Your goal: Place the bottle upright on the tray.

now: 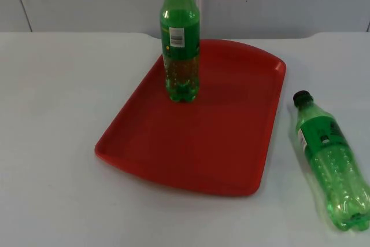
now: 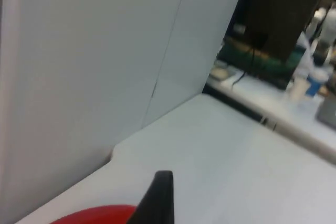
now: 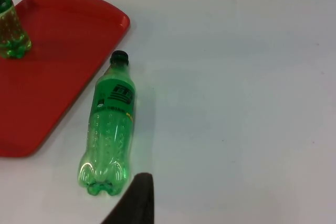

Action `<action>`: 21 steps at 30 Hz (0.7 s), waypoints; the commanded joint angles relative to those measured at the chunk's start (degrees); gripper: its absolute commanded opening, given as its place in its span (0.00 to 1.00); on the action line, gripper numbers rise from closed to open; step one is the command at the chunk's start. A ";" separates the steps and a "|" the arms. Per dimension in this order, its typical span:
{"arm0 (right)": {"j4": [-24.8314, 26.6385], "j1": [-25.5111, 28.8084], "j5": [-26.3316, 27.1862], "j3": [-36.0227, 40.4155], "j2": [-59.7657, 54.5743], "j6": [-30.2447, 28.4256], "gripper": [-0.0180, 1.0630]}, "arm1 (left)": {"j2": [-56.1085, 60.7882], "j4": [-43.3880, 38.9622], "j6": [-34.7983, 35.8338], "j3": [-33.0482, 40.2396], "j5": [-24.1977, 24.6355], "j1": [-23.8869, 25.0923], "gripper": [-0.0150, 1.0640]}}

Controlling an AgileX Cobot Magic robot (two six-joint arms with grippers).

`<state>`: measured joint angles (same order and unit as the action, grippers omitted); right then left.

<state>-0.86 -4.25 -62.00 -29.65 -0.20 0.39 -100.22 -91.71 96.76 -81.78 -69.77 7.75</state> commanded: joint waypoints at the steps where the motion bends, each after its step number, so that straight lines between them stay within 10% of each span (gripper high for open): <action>1: -0.01 0.35 0.26 0.13 0.20 0.09 0.99 | 0.57 2.69 2.03 -0.14 -0.19 0.29 0.85; 6: -0.01 0.35 0.26 0.13 0.20 0.09 0.99 | 1.83 -1.10 4.17 -0.14 -0.19 0.29 0.85; 13: -0.01 0.35 0.26 0.13 0.20 0.09 0.99 | 10.71 -8.24 16.21 0.30 20.71 0.90 0.85; 21: -0.01 0.35 0.26 0.13 0.20 0.09 0.99 | 17.79 -8.24 25.39 0.34 33.54 0.94 0.85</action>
<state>-0.86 -4.25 -62.00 -29.65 -0.20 0.39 -83.82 -100.02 120.27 -81.67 -38.36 8.65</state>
